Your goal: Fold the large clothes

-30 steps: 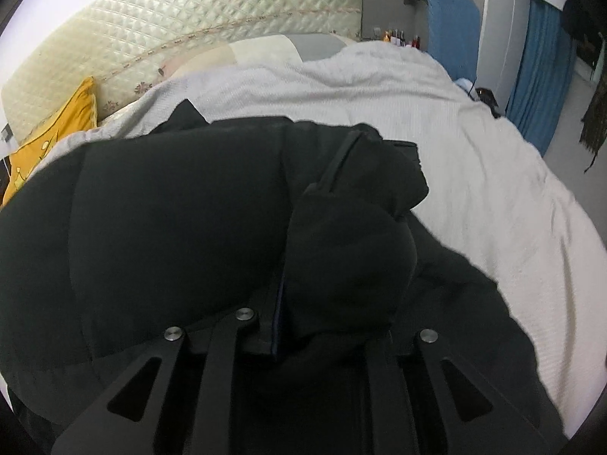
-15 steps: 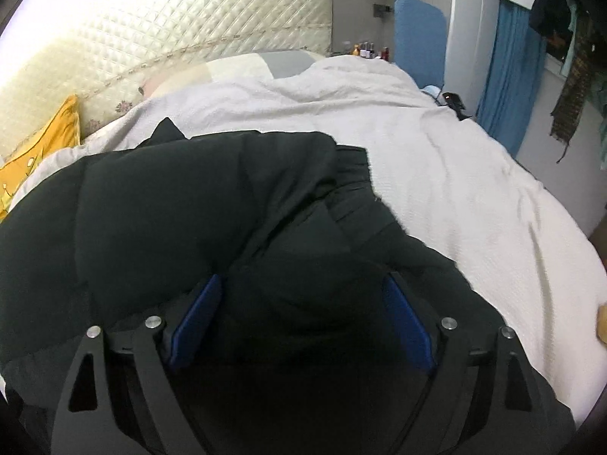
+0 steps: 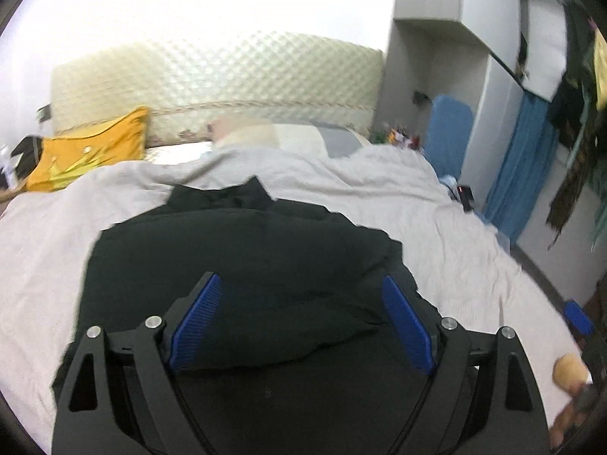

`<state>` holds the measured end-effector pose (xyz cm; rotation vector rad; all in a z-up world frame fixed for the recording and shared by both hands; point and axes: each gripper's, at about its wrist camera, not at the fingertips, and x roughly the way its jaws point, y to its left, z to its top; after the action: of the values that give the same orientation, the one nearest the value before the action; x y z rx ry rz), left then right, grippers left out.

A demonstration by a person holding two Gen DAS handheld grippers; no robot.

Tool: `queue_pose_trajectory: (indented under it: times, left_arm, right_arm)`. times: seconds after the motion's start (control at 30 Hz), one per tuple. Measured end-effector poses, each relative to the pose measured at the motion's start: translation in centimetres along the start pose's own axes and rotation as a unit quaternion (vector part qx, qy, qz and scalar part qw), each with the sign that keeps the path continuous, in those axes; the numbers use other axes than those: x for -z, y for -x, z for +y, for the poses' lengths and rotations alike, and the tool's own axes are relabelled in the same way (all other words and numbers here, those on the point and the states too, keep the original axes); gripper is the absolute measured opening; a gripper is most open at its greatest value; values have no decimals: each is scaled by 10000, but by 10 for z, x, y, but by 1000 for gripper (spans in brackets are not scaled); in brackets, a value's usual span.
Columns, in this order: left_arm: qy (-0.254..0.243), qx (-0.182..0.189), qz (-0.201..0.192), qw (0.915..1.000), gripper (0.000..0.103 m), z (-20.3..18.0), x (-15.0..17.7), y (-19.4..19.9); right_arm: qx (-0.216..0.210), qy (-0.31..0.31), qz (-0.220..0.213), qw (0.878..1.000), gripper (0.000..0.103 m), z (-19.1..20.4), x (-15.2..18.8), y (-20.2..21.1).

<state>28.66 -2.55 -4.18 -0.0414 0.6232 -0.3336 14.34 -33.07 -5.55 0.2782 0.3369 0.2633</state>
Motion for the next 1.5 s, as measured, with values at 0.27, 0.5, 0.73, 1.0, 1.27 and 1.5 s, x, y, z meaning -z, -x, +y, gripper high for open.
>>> queue_pose_trajectory:
  times: [0.27, 0.5, 0.73, 1.0, 1.27, 1.5]
  left_arm:
    - [156, -516, -400, 9977, 87, 66, -7, 43]
    - [577, -832, -390, 9941, 87, 118, -11, 34]
    - [516, -905, -117, 9945, 87, 134, 3, -30]
    - [456, -974, 213, 9940, 87, 148, 30, -107]
    - [473, -1112, 205, 9925, 88, 171, 32, -136]
    - [385, -1178, 254, 9920, 88, 168, 38, -151]
  right_arm:
    - [-183, 520, 137, 9984, 103, 41, -48, -53]
    - [-239, 1168, 530, 9914, 103, 83, -68, -138]
    - [-197, 1097, 855, 9901, 103, 68, -30, -211]
    - [55, 640, 1298, 9895, 80, 20, 34, -282]
    - [-43, 871, 1228, 9886, 87, 26, 34, -328]
    - [-67, 865, 1370, 9868, 88, 16, 49, -353]
